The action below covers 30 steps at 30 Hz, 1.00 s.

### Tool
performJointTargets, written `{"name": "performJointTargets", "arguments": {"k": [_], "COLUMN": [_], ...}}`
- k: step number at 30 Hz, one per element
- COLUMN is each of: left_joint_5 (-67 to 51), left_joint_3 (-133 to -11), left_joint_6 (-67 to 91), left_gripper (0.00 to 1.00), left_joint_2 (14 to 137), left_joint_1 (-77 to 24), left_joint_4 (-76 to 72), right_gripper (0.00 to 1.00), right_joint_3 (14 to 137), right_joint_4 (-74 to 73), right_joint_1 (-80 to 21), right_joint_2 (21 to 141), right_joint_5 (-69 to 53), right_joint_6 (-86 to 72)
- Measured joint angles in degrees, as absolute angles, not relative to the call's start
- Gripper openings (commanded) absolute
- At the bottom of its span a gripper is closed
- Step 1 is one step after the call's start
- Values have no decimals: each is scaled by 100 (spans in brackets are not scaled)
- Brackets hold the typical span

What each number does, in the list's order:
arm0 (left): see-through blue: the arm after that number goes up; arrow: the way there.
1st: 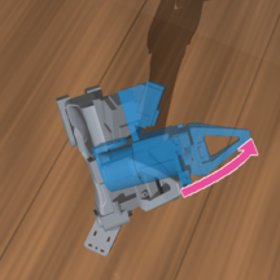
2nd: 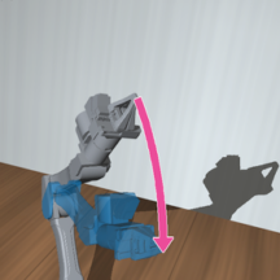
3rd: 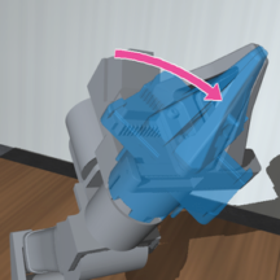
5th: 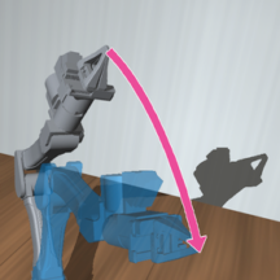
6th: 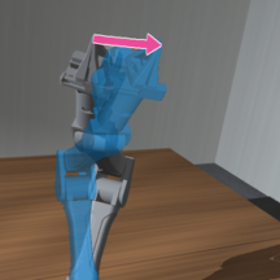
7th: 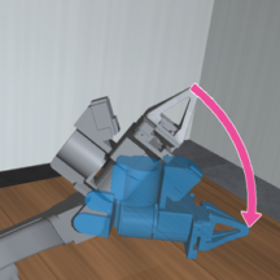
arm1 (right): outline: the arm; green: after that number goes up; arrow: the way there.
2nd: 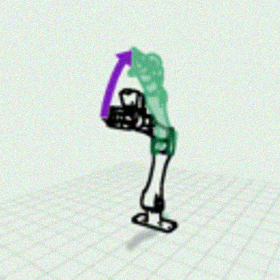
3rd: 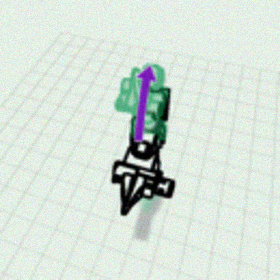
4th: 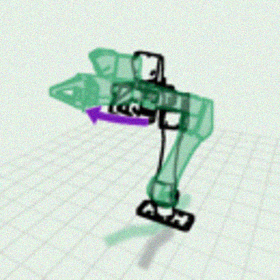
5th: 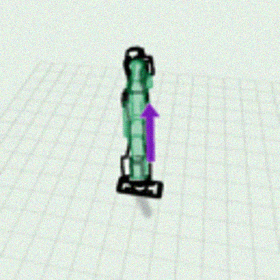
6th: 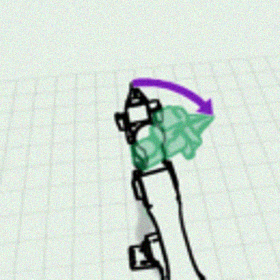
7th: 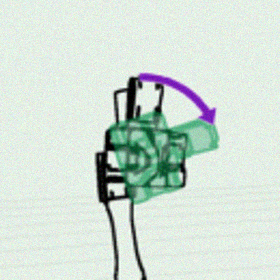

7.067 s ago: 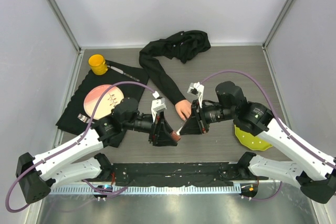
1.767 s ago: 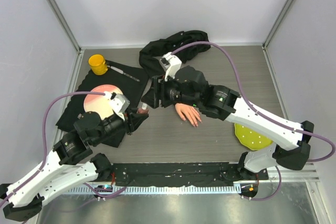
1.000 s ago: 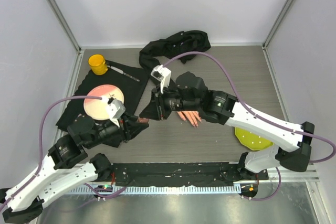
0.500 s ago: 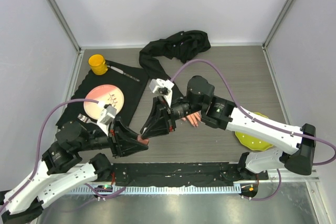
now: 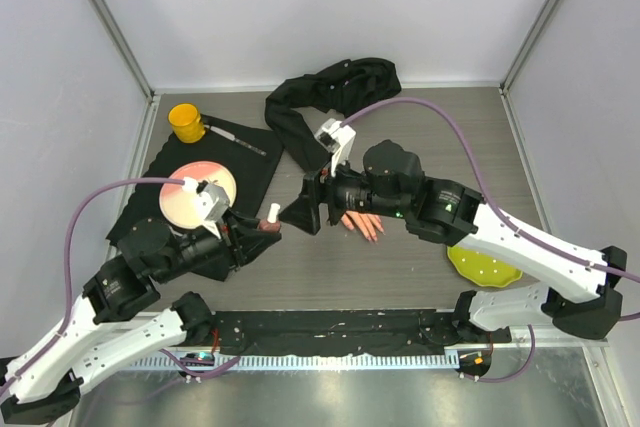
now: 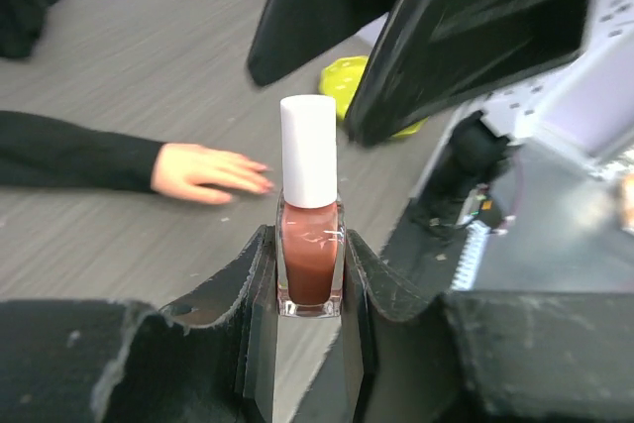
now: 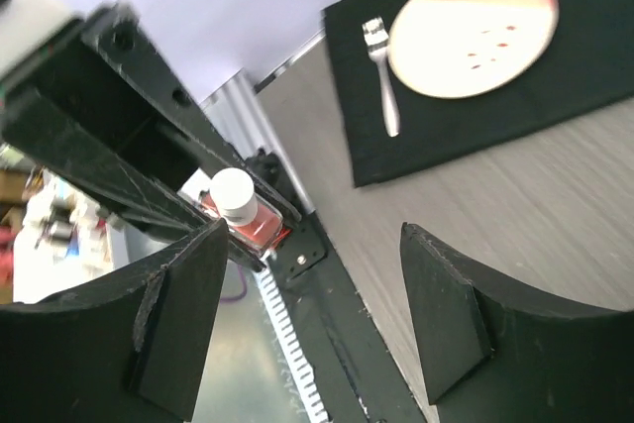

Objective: Paint the nails

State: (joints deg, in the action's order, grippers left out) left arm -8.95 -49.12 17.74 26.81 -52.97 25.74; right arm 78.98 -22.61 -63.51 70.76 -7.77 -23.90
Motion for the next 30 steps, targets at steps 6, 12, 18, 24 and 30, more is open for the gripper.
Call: {"name": "performJointTargets", "arguments": {"k": [6,12,18,24,30], "left_joint_5": [-421,-204,-102,-49,-86], "left_joint_3": [-4934,-4794,-4685,-4681,-4676], "left_joint_6": [1363,1293,1291,1291,1310], "left_gripper": [0,0,0,0,0], "left_joint_2": [2825,2805,2834,2856,2808], "left_joint_1": [-5297,-5297,-5297,-5297,-5297], "left_joint_4": [2646,2491,2467,2462,2473], "right_gripper": [65,60,50,14,1], "right_joint_3": [8383,8895,8986,8989,8908], "right_joint_4": [-2598,-2792,-2904,-2895,-2694], "right_joint_1": [-6337,-6340,-6344,-6344,-6313], "right_joint_2": [7175,7721,8093,8136,8123], "right_joint_5": [-198,-51,-115,-373,-753], "right_joint_6": [-2768,-2936,-3026,-3092,-3057]}}
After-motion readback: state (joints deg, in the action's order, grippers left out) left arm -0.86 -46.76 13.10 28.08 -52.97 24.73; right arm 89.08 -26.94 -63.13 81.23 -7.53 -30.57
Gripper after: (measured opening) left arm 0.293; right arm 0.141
